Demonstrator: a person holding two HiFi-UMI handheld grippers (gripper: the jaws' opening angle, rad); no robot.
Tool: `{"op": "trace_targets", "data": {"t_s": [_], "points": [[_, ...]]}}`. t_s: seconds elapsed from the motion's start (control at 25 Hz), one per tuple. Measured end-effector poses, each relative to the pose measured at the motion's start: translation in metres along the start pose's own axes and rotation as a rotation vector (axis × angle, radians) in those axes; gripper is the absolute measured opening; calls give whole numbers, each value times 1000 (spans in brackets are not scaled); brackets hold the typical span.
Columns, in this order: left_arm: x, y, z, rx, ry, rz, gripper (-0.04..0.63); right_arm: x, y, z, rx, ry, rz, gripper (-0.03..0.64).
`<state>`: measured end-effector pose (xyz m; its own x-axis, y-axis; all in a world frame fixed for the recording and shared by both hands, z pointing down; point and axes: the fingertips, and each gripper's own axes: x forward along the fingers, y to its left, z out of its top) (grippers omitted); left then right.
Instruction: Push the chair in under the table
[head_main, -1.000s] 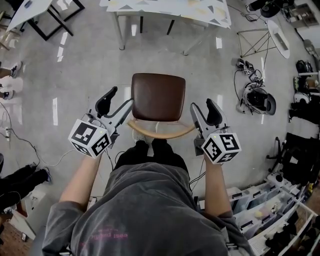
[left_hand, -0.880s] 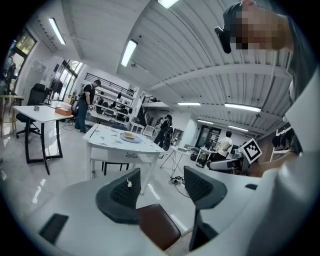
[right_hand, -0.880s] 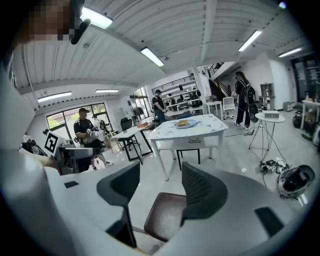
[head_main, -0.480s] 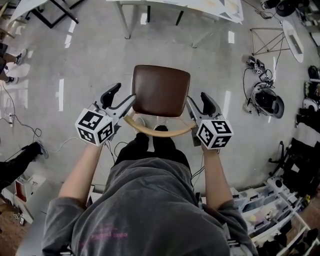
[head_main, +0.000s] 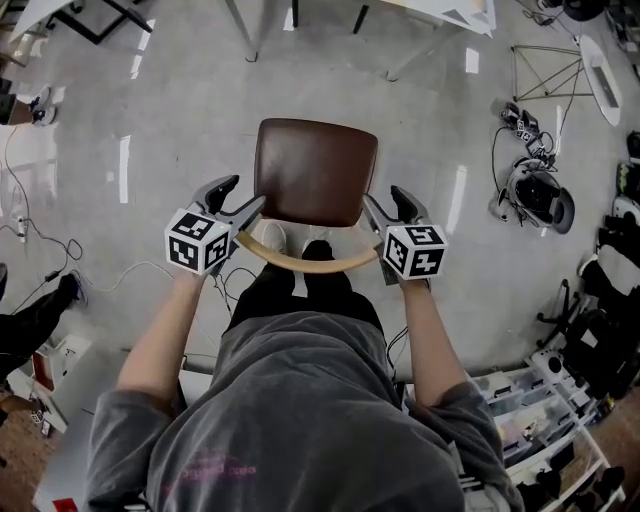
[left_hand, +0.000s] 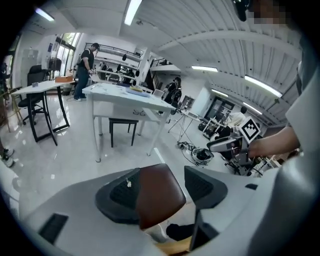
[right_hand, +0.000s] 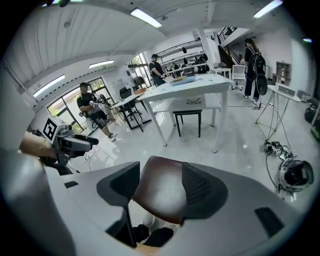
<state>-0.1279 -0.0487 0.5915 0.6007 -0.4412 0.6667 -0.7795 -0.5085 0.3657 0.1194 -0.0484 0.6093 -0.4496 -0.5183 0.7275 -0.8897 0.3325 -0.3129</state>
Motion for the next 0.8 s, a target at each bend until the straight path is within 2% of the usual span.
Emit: {"op": "trace_targets", "data": {"t_s": [0.24, 0.36, 0.6, 0.8], "points": [[24, 21, -69, -32, 197, 29, 276, 25, -22, -60, 14, 156, -14, 249], [28, 30, -100, -52, 282, 52, 276, 28, -30, -87, 56, 218, -34, 249], [20, 39, -152, -119, 379, 96, 281, 19, -43, -145, 129, 333, -105, 249], [19, 37, -185, -191, 442, 93, 293, 11, -49, -192, 233, 424, -157, 249]]}}
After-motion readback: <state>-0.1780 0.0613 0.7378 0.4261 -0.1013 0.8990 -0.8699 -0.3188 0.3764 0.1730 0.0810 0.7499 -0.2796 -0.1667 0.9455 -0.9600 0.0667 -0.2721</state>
